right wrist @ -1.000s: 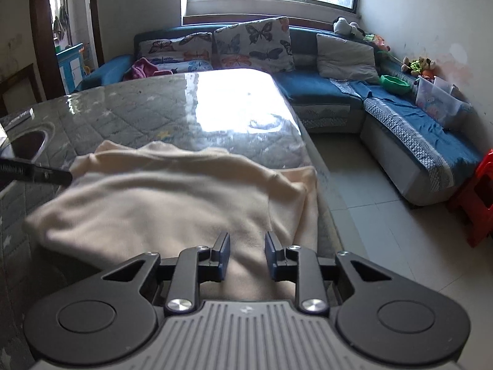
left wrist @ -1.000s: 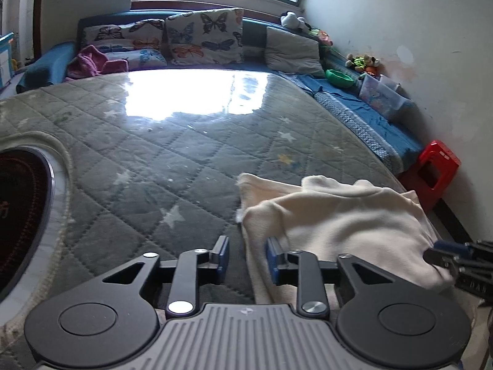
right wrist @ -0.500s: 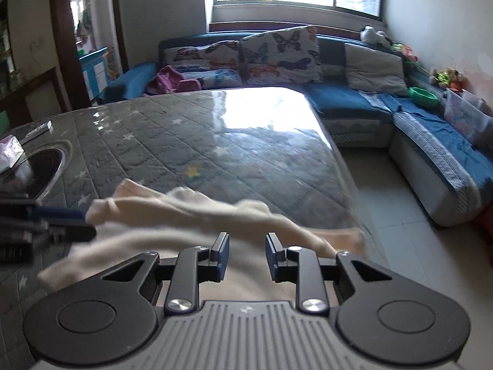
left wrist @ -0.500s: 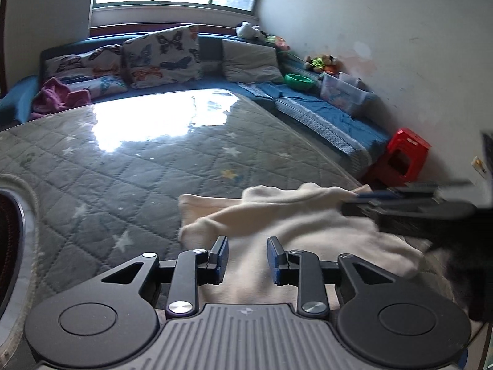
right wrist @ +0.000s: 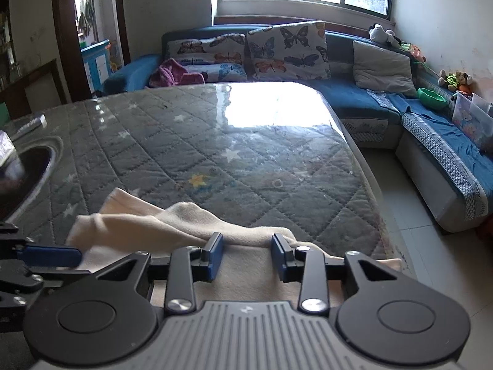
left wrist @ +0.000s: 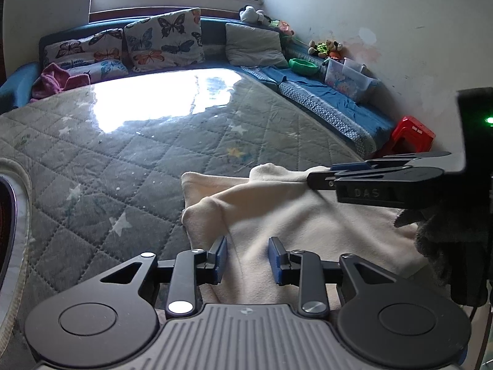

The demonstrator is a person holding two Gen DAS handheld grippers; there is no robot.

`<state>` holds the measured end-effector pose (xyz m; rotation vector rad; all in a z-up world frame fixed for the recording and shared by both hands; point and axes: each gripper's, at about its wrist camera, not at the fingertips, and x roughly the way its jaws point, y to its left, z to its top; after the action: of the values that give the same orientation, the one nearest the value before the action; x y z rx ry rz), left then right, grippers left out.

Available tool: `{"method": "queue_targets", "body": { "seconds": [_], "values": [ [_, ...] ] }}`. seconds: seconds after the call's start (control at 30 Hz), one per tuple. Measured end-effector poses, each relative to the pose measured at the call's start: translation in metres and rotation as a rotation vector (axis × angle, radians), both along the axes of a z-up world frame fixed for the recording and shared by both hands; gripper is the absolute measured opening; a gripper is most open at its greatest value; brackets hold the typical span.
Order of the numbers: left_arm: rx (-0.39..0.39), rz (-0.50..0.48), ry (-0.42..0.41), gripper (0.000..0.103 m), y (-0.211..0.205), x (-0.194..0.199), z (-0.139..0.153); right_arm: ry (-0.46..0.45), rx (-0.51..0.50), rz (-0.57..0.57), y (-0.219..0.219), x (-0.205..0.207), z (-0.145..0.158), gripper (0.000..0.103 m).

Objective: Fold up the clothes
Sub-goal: 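Lower the folded bundle onto the table and open both grippers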

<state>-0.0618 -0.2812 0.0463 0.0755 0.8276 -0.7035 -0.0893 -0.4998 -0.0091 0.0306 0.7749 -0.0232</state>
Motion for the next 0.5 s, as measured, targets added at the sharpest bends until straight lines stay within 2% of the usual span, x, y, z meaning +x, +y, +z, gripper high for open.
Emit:
{"method": "queue_targets", "body": {
  "seconds": [0.17,0.27,0.33,0.5],
  "values": [
    [-0.001,0.006,0.001,0.038,0.002,-0.002,0.002,0.016,-0.013,0.004,0.003,0.007,-0.004,0.04],
    [-0.004,0.008,0.0,0.045,0.005,-0.003,0.003,0.007,-0.017,0.004,0.004,0.006,-0.002,0.041],
    [-0.005,0.005,0.001,0.05,0.005,-0.004,0.004,-0.009,-0.019,0.003,0.006,0.001,0.003,0.053],
    [0.003,0.014,-0.007,0.059,0.007,-0.008,0.004,-0.034,-0.024,-0.006,0.008,-0.015,0.013,0.058]
  ]
}}
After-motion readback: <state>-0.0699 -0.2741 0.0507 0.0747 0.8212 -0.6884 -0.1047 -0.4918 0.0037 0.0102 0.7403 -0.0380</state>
